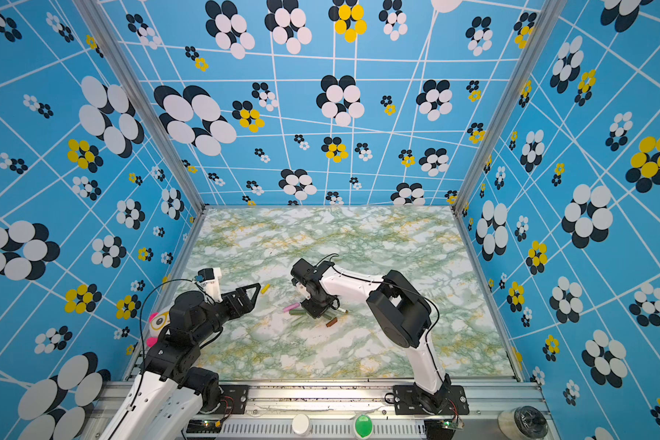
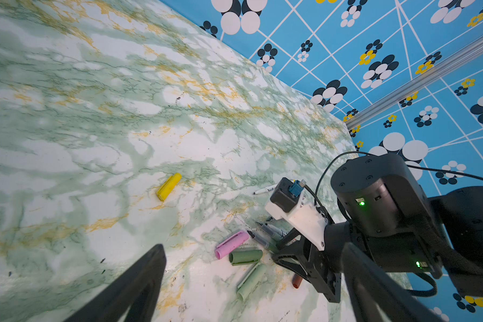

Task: Insert pens into pen caps
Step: Pick up a pen at the center of the table.

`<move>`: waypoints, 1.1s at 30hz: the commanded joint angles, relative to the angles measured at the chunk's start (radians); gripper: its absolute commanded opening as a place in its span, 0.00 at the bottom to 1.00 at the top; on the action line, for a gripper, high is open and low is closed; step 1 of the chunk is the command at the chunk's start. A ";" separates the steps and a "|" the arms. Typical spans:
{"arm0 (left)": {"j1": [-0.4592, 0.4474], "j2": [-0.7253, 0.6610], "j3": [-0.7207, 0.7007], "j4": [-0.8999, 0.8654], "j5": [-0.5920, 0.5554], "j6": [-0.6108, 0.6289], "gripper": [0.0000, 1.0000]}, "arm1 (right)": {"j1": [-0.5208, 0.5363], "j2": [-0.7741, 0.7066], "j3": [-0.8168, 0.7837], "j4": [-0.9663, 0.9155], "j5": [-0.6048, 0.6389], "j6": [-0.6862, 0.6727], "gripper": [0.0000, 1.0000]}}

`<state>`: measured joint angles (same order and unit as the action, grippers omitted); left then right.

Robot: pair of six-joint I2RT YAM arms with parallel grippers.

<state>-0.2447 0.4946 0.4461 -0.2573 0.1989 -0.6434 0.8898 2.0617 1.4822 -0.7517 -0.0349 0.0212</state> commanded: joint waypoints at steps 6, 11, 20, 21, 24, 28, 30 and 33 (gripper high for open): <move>-0.004 0.002 -0.015 0.024 0.014 0.011 0.99 | 0.007 0.058 0.013 -0.005 0.051 -0.026 0.22; -0.003 0.002 -0.018 0.027 0.016 0.013 0.99 | 0.010 0.084 0.030 -0.003 0.089 -0.010 0.19; -0.003 -0.001 -0.015 0.030 0.017 0.007 0.99 | 0.012 0.157 0.093 -0.028 0.124 0.013 0.18; -0.003 -0.001 -0.016 0.027 0.016 0.007 0.99 | 0.012 0.162 0.098 -0.031 0.124 0.013 0.19; -0.004 -0.002 -0.017 0.024 0.016 0.008 0.99 | 0.012 0.176 0.108 -0.031 0.125 0.017 0.22; -0.003 -0.007 -0.018 0.025 0.011 0.006 0.99 | 0.012 0.197 0.149 -0.031 0.127 0.022 0.23; -0.004 -0.007 -0.017 0.026 0.011 0.004 0.99 | 0.012 0.211 0.164 -0.034 0.124 0.022 0.23; -0.003 -0.007 -0.017 0.026 0.011 0.003 0.99 | 0.012 0.226 0.179 -0.037 0.120 0.023 0.21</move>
<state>-0.2447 0.4946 0.4458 -0.2554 0.1989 -0.6437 0.8967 2.1963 1.6844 -0.7635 0.0700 0.0357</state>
